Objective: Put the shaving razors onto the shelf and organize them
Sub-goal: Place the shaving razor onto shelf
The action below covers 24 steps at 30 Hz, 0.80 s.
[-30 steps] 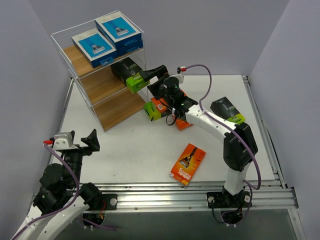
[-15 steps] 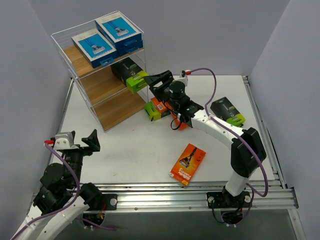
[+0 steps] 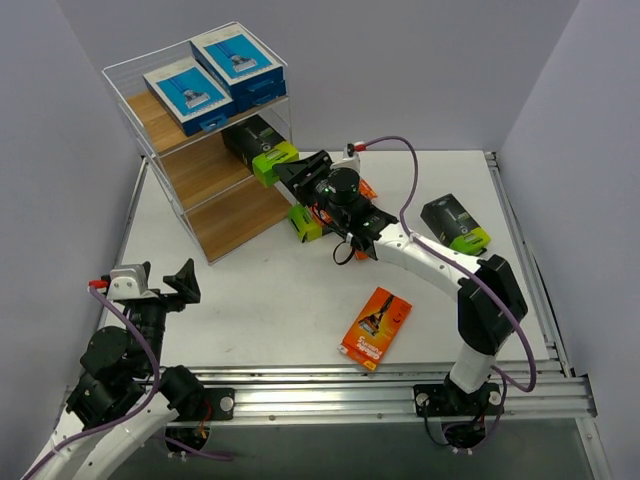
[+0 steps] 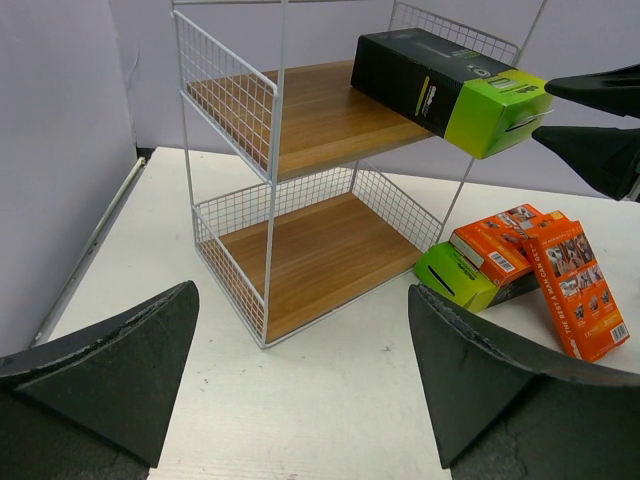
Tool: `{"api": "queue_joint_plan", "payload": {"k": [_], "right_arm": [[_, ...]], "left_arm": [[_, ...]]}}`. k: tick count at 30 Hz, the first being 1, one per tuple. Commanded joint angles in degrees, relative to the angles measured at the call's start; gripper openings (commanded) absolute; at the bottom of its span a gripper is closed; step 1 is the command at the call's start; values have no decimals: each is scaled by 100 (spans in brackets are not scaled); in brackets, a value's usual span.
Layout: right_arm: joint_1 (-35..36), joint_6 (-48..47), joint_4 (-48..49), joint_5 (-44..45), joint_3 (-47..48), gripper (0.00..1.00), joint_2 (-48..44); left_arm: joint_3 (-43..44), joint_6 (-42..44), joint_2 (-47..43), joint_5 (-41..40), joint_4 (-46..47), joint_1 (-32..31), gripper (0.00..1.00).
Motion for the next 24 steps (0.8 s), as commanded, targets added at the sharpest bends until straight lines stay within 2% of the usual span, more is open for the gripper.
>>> {"api": "queue_joint_plan", "payload": {"k": [1, 13, 24], "right_arm": [[34, -104, 357, -123, 356, 39, 145], [25, -51, 339, -237, 892, 37, 637], [8, 125, 515, -448, 1182, 31, 998]], "left_arm": [[150, 24, 41, 55, 95, -21, 94], [150, 33, 41, 55, 113, -92, 94], [141, 41, 6, 47, 104, -118, 95]]}}
